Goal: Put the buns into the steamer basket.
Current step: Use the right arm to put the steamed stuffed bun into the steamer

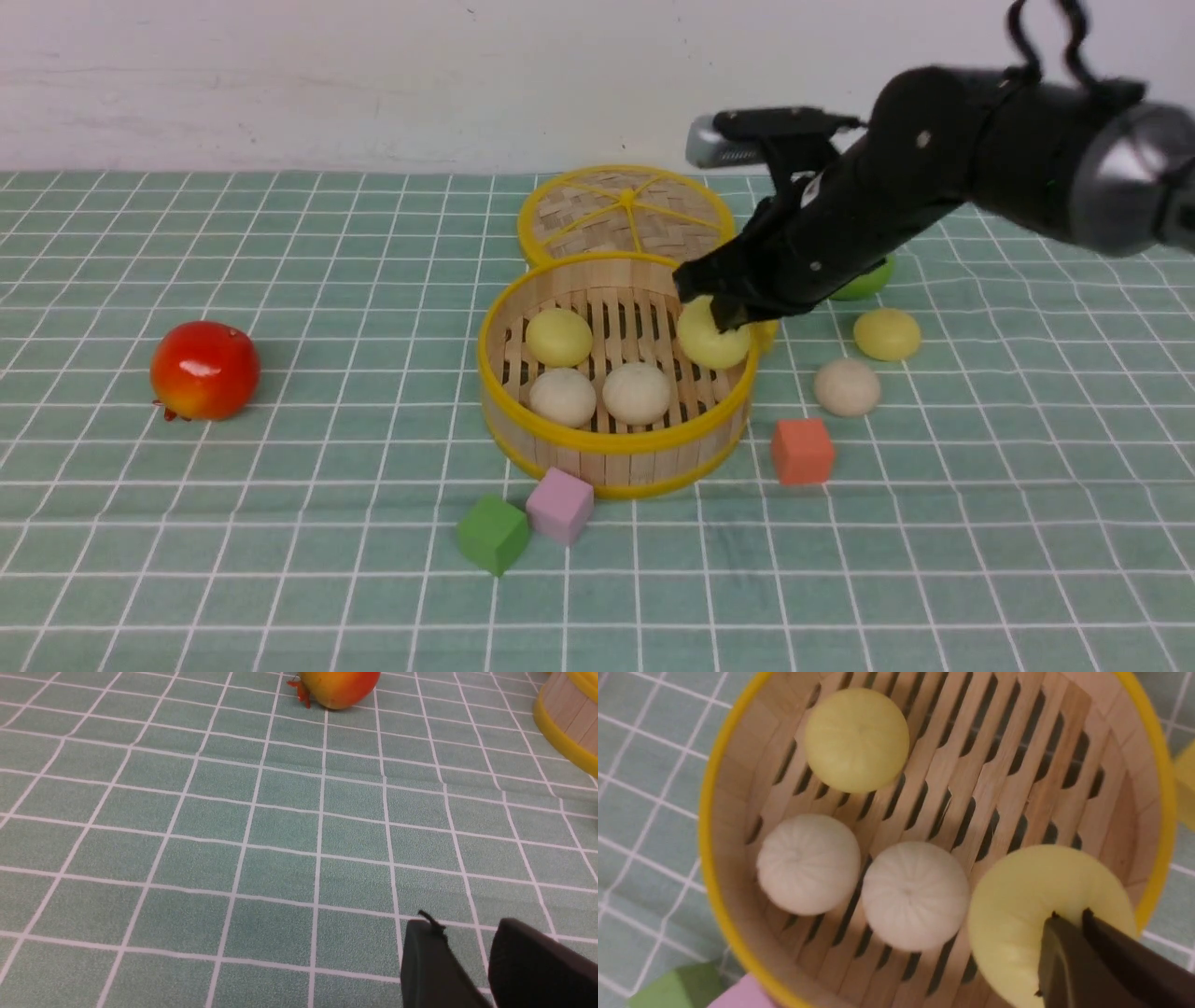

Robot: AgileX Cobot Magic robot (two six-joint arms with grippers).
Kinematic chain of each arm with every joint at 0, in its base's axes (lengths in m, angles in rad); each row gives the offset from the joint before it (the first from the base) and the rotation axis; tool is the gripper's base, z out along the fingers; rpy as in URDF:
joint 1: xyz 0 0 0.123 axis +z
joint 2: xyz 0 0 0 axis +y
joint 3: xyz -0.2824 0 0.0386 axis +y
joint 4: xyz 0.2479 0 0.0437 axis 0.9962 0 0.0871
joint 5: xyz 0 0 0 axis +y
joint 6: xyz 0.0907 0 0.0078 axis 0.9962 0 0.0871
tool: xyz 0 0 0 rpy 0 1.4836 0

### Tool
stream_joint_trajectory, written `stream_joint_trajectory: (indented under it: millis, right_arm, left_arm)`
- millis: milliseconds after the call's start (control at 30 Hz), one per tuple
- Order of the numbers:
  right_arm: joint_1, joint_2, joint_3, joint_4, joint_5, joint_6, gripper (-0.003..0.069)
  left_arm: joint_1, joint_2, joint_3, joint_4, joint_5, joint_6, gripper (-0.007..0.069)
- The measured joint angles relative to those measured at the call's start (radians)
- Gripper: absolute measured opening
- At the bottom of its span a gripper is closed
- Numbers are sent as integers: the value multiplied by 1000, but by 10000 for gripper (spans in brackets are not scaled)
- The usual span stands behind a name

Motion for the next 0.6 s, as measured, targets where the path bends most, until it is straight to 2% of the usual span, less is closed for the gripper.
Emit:
stream_joint_trajectory:
  millis: [200,600]
  right_arm:
    - [0,88,0,1,-20,-1,-7]
    - [0,104,-1,0,-61,-1,35]
  left_arm:
    - [0,0,0,0,0,0,200]
    - [0,0,0,1,0,0,203]
